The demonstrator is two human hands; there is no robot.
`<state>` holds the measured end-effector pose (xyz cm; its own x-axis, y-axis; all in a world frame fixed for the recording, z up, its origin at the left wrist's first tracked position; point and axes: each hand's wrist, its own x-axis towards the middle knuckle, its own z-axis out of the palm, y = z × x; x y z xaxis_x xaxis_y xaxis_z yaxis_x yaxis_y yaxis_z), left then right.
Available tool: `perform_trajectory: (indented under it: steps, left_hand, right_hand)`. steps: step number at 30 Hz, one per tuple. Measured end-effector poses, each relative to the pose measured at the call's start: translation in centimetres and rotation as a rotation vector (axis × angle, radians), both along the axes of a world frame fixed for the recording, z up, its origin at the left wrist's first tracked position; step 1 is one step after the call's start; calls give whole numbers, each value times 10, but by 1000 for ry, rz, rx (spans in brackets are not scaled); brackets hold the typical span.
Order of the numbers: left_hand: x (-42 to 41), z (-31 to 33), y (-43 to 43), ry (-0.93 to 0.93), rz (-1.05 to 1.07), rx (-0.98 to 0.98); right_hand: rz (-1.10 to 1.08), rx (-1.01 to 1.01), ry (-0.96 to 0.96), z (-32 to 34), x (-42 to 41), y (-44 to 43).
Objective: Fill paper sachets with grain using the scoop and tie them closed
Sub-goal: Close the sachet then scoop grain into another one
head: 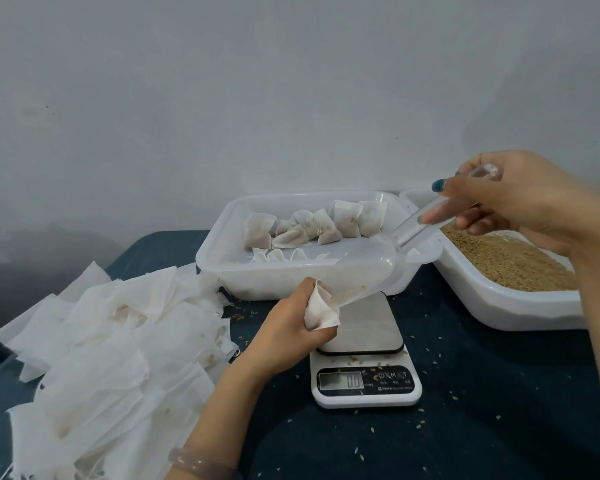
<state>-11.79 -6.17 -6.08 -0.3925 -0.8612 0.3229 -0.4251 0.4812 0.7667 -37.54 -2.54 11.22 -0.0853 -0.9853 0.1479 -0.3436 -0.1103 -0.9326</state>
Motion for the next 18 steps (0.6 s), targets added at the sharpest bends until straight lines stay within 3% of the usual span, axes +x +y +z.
perform_trajectory:
  steps: [6, 12, 16, 18]
  left_hand:
    - [1, 3, 1, 95, 46, 18]
    - [3, 11, 5, 216, 50, 11]
    - [3, 13, 5, 249, 24, 16]
    - [3, 14, 4, 262, 16, 0]
  right_hand:
    - [-25, 12, -173, -28, -27, -6]
    - [-61, 108, -644, -74, -44, -11]
    - [-147, 26, -990, -90, -50, -13]
    - [-200, -36, -1064, -92, -53, -17]
